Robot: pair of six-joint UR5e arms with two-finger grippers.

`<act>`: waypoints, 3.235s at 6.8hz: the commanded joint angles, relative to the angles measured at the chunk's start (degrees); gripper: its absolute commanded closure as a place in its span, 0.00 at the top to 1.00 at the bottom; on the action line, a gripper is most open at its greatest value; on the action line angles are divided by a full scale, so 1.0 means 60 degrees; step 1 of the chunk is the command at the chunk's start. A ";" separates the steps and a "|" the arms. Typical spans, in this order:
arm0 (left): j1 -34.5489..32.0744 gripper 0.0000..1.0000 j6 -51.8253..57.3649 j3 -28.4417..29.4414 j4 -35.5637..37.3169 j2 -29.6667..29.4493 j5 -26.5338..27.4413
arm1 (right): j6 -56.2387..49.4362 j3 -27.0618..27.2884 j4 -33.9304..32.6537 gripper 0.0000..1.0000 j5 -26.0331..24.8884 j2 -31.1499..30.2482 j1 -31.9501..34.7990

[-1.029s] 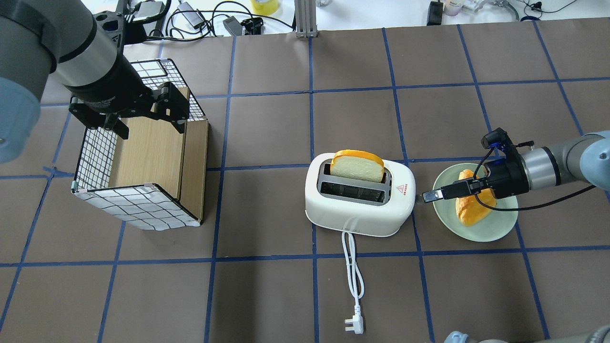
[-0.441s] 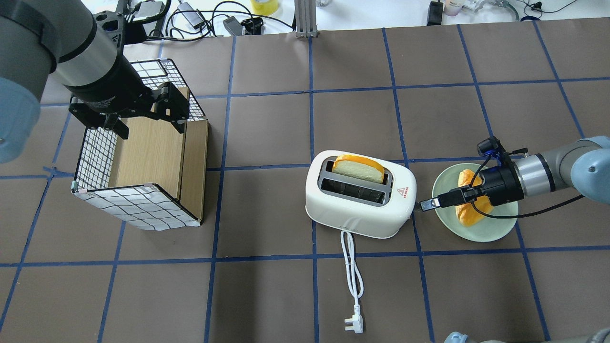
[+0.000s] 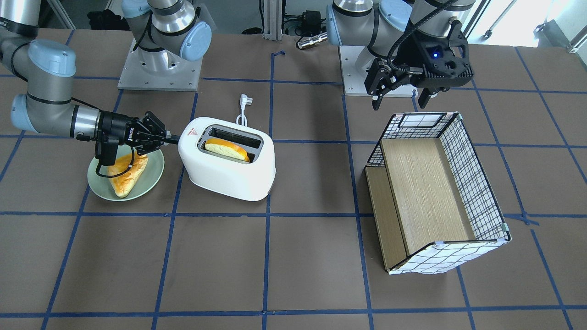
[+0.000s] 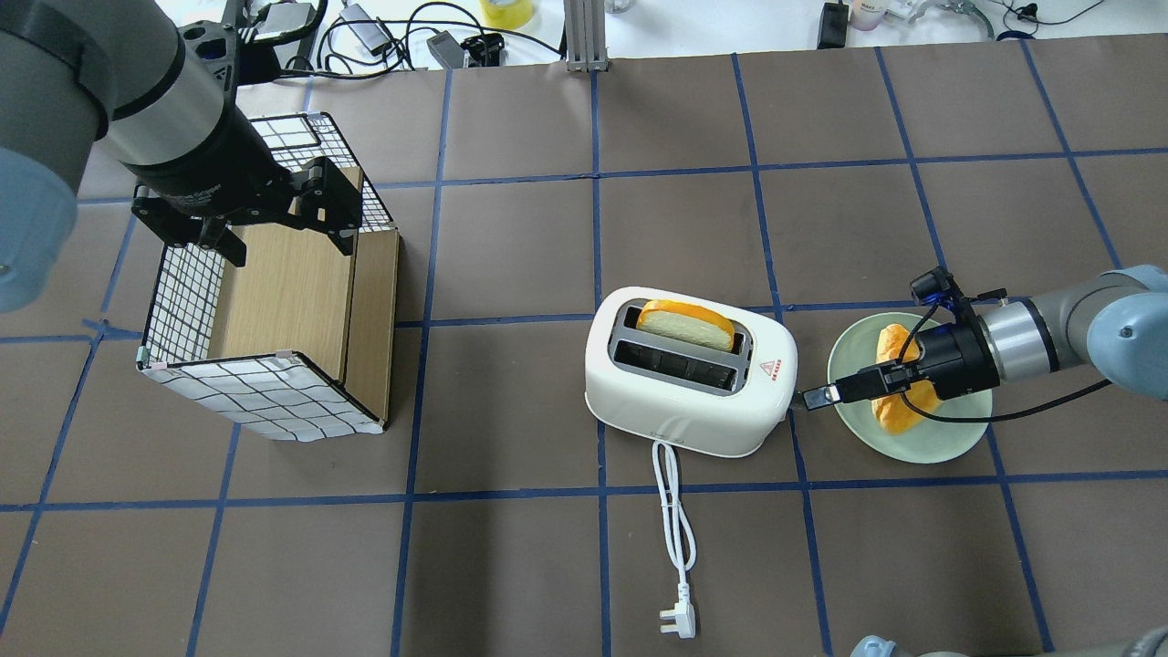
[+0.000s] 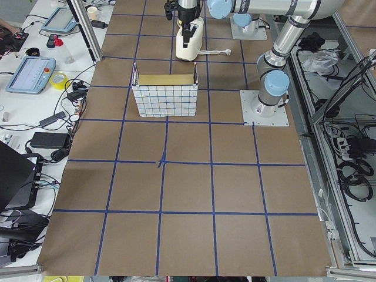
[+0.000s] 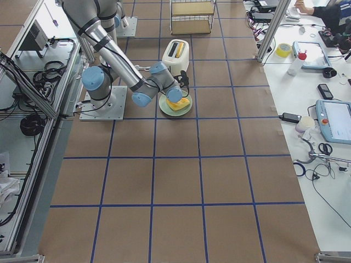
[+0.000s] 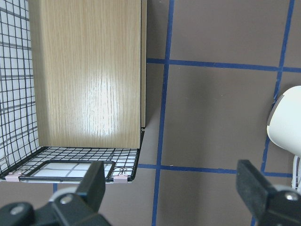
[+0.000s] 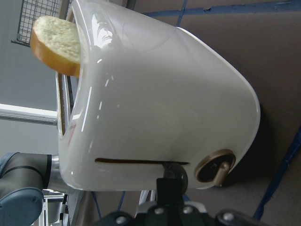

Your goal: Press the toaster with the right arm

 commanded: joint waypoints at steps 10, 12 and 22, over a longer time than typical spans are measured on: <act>0.0000 1.00 0.0000 0.0000 0.0000 0.0000 -0.0003 | 1.2732 -0.7805 0.2945 0.07 -0.4621 -0.0895 0.3362; 0.0000 1.00 0.0000 0.0000 0.0000 0.0000 -0.0003 | 1.4434 -0.7796 0.1501 0.27 -0.6889 -0.0851 0.5045; 0.0000 1.00 0.0000 -0.0015 0.0000 0.0000 -0.0003 | 1.4017 -0.7370 -0.2901 1.00 -0.7649 -0.0587 0.5743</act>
